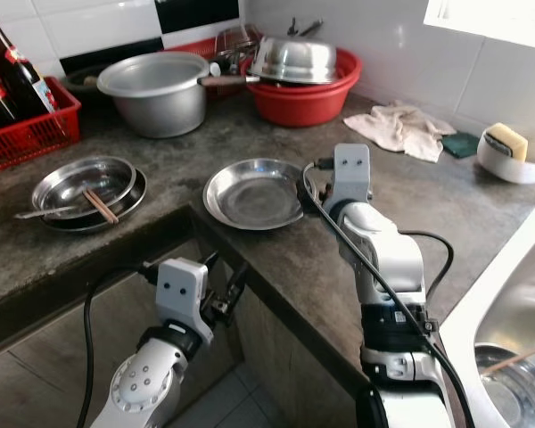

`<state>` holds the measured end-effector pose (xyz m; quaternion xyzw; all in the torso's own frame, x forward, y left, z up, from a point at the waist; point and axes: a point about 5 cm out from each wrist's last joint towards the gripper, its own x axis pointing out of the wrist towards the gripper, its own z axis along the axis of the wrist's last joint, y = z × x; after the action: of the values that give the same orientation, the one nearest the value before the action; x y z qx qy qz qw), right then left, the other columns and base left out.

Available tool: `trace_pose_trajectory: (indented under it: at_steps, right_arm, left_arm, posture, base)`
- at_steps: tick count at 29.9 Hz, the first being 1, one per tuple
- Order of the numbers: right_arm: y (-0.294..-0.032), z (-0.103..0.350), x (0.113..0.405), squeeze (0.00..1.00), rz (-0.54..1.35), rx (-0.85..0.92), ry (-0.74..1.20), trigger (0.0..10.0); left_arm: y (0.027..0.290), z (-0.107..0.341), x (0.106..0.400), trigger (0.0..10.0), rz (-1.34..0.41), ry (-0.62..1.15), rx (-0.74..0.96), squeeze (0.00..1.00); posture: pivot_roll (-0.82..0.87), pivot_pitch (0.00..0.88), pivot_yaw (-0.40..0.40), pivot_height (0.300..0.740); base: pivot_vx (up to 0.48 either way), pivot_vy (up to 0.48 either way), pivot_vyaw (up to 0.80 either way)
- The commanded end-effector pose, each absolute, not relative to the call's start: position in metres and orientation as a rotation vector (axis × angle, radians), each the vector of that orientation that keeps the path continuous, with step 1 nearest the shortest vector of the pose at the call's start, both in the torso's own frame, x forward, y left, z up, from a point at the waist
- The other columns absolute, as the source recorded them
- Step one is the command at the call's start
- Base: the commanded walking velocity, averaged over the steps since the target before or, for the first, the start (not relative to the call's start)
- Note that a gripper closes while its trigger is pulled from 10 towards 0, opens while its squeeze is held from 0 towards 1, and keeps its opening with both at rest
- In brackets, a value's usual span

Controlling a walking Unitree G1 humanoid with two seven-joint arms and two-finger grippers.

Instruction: Kitchen organization

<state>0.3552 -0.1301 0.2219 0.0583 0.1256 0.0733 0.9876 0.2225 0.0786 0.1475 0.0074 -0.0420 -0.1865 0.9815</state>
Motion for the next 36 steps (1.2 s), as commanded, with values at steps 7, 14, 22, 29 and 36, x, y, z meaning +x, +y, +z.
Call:
trace_pose_trajectory:
  at_steps: [7,14,22,29,36]
  right_arm:
    - [-0.129,0.220,0.363,0.00,0.161,0.163,0.328,10.0]
    - [-0.124,0.223,0.371,0.00,0.182,0.181,0.366,10.0]
    - [-0.120,0.225,0.377,0.00,0.195,0.168,0.412,10.0]
    - [-0.117,0.226,0.380,0.00,0.204,0.136,0.461,10.0]
    - [-0.108,0.224,0.381,0.00,0.241,0.080,0.504,0.0]
  left_arm:
    - [0.078,0.147,0.219,10.0,-0.373,-0.081,0.016,0.00]
    - [0.078,0.147,0.220,10.0,-0.370,-0.080,0.014,0.00]
    - [0.077,0.148,0.220,10.0,-0.367,-0.084,0.015,0.00]
    - [0.078,0.147,0.220,10.0,-0.360,-0.081,0.014,0.00]
    - [0.077,0.147,0.220,10.0,-0.354,-0.083,0.014,0.00]
  posture:
    - [0.09,0.085,-0.040,0.740]
    - [0.09,0.083,-0.042,0.740]
    - [0.09,0.090,-0.049,0.740]
    - [0.09,0.096,-0.050,0.740]
    - [0.09,0.101,-0.052,0.740]
  base:
    - [0.000,0.000,0.00]
    - [0.000,0.000,0.00]
    - [0.000,0.000,0.00]
    - [0.000,0.000,0.00]
    - [0.000,0.000,0.00]
